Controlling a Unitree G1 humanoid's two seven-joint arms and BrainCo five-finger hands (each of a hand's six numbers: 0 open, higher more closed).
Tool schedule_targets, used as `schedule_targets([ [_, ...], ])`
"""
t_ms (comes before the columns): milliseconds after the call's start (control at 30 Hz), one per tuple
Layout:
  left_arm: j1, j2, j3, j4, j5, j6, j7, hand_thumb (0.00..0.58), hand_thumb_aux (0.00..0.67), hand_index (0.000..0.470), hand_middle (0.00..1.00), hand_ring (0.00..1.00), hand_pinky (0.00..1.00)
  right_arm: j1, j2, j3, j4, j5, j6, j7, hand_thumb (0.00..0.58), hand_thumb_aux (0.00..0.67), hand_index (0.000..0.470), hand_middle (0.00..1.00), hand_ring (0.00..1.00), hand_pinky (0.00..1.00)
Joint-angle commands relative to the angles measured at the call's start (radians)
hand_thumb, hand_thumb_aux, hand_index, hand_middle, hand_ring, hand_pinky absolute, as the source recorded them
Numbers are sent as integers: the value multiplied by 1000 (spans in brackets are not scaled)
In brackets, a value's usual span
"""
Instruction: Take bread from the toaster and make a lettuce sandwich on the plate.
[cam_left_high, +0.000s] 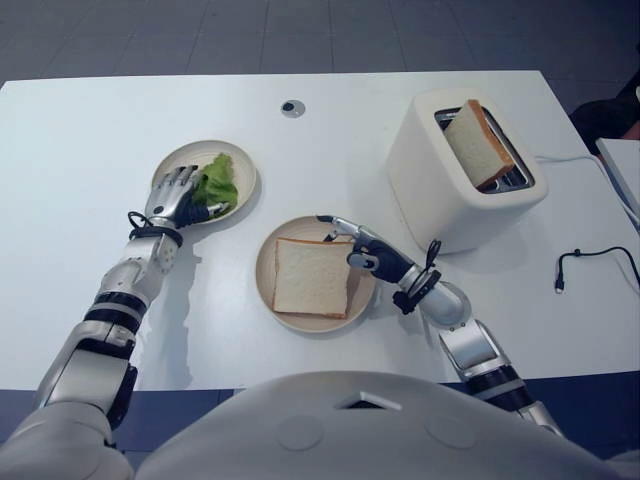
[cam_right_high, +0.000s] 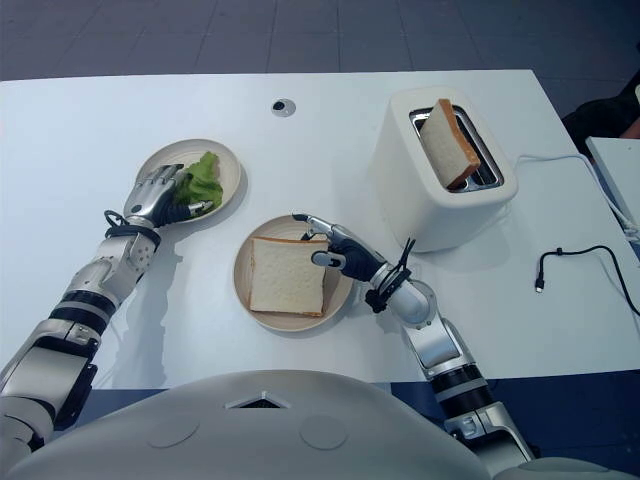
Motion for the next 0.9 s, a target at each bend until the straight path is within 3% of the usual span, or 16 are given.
schedule_targets([
  [33,5,-3,-17,20,-20,-39,21,580,670,470,0,0,0,2,-2,-3,-7,21,2,10,0,0,0,996,996,996],
  [133,4,-5,4,10,-59,-93,46,580,670,470,0,0,0,3,0,-15,-21,26,0,0,0,0,0,996,996,996],
  [167,6,-5,13,1,-79,-113,52,580,670,470,0,0,0,1,3,-27,-28,26,1,-12,0,0,0,957,957,957],
  [200,8,-3,23,-11,-97,-130,56,580,670,470,0,0,0,-3,6,-44,-35,15,0,-35,0,0,0,843,843,843],
  [267,16,0,43,-33,-133,-167,61,580,670,470,0,0,0,-9,12,-78,-58,-11,-4,-86,0,0,0,35,35,35],
  [300,20,1,52,-47,-150,-184,62,580,670,470,0,0,0,-14,18,-98,-73,-24,-7,-117,0,0,0,0,0,0],
  [500,46,-14,67,-123,-216,-297,35,580,670,470,0,0,0,-47,63,-197,-115,-35,-30,-256,0,0,0,0,0,0],
  [833,167,-39,-143,-381,-230,-608,-227,580,670,470,0,0,0,-47,78,-212,-124,48,-16,-229,0,0,0,0,0,0],
  [867,175,-47,-162,-380,-229,-617,-256,576,617,433,0,0,0,-48,77,-210,-123,49,-15,-224,0,0,0,0,0,0],
  [900,182,-49,-184,-372,-228,-619,-294,230,150,105,0,0,0,-47,75,-208,-122,51,-13,-218,0,0,0,0,0,0],
])
